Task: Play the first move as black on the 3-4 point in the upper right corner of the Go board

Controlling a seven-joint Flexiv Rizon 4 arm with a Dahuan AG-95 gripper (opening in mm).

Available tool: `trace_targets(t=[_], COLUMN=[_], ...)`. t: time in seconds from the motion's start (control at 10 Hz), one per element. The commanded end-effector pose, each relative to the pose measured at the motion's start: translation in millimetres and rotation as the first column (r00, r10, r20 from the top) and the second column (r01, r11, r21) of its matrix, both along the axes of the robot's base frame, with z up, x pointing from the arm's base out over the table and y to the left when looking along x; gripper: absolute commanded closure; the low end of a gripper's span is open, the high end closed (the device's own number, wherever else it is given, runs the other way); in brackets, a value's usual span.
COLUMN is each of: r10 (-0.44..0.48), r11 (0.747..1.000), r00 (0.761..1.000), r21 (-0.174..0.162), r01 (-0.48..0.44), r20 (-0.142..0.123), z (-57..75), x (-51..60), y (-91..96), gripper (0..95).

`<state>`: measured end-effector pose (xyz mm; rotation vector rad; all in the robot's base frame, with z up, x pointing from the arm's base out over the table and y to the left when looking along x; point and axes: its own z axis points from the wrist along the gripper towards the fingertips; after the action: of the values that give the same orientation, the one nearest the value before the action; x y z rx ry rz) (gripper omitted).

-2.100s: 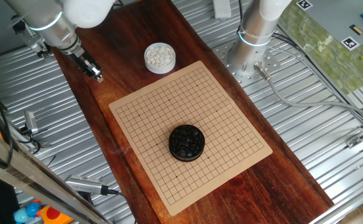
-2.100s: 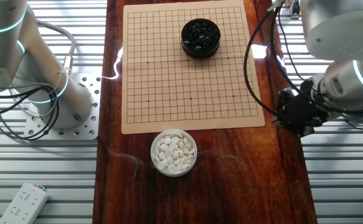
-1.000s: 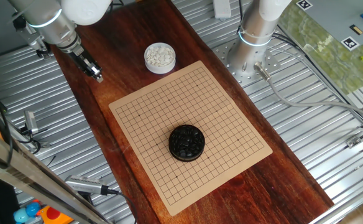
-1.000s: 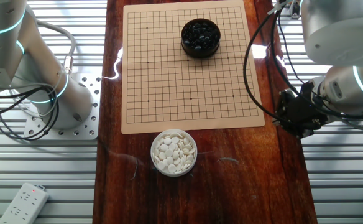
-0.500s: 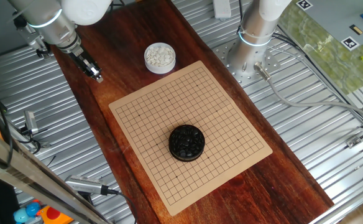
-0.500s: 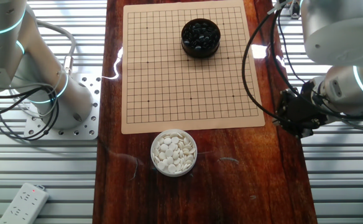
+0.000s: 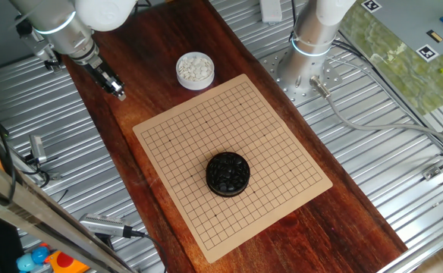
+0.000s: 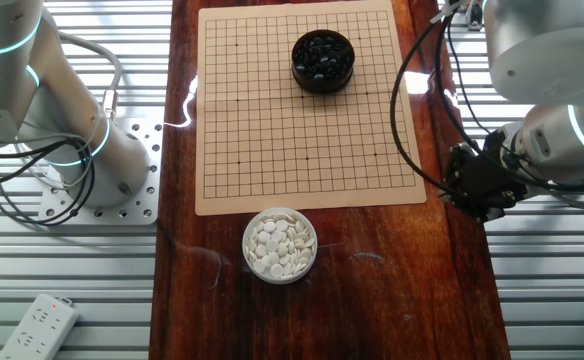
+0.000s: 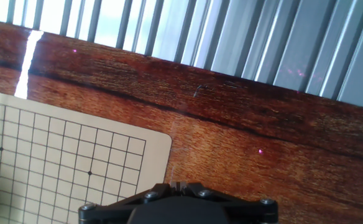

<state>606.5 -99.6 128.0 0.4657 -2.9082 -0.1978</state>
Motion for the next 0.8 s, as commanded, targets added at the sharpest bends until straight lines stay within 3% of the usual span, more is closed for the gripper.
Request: trace_targets(t=[0.1, 0.8], r10=[0.012, 0.041], r11=[1.0, 0.999], r00=[1.0, 0.999], r21=[0.002, 0.009], r01=[-0.012, -0.041], r20=[0.001, 0.002], z=[-0.2, -0.2], x=[0.6, 0.6], y=[0.3, 0.3], gripper=[95.0, 95.0])
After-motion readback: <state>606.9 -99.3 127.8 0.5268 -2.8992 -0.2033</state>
